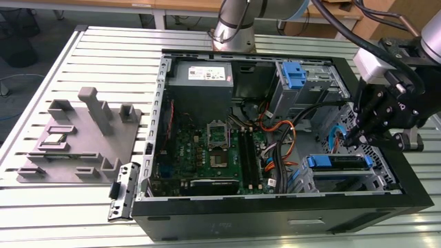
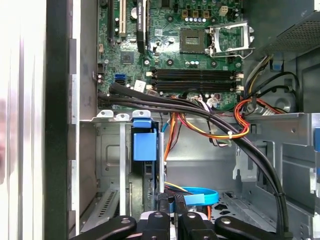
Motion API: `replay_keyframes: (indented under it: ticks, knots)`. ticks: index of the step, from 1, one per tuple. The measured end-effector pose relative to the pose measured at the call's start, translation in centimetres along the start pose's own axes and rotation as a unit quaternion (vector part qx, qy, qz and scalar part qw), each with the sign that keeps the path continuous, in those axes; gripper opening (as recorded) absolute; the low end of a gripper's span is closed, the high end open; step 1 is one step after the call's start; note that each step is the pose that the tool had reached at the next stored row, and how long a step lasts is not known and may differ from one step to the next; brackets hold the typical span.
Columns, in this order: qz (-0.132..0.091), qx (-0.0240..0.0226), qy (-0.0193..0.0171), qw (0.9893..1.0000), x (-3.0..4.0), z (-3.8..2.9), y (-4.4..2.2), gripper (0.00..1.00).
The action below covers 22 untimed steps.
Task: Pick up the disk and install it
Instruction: 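Insert the first disk wire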
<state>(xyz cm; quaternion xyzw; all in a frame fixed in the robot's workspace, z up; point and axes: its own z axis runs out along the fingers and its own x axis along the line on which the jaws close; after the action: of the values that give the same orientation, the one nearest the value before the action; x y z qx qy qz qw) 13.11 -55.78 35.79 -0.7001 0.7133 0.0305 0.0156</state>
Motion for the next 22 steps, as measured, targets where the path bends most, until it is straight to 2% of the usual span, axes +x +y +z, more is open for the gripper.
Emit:
replay_keyframes:
  ticks: [4, 11, 15, 18, 22]
  knots:
    - [-0.004, 0.0040, -0.0001, 1.0000, 0.53, 0.16, 0.09, 0.16]
    - [-0.011, 0.0115, -0.0005, 0.9999, 1.00, 0.72, 0.48, 0.16]
    - [-0.016, 0.0161, -0.0005, 0.9997, 1.12, 1.03, 0.66, 0.16]
    - [-0.021, 0.0214, -0.0007, 0.9995, 1.14, 1.19, 0.74, 0.16]
    - [-0.025, 0.0237, -0.0008, 0.9994, 1.17, 1.25, 0.93, 0.16]
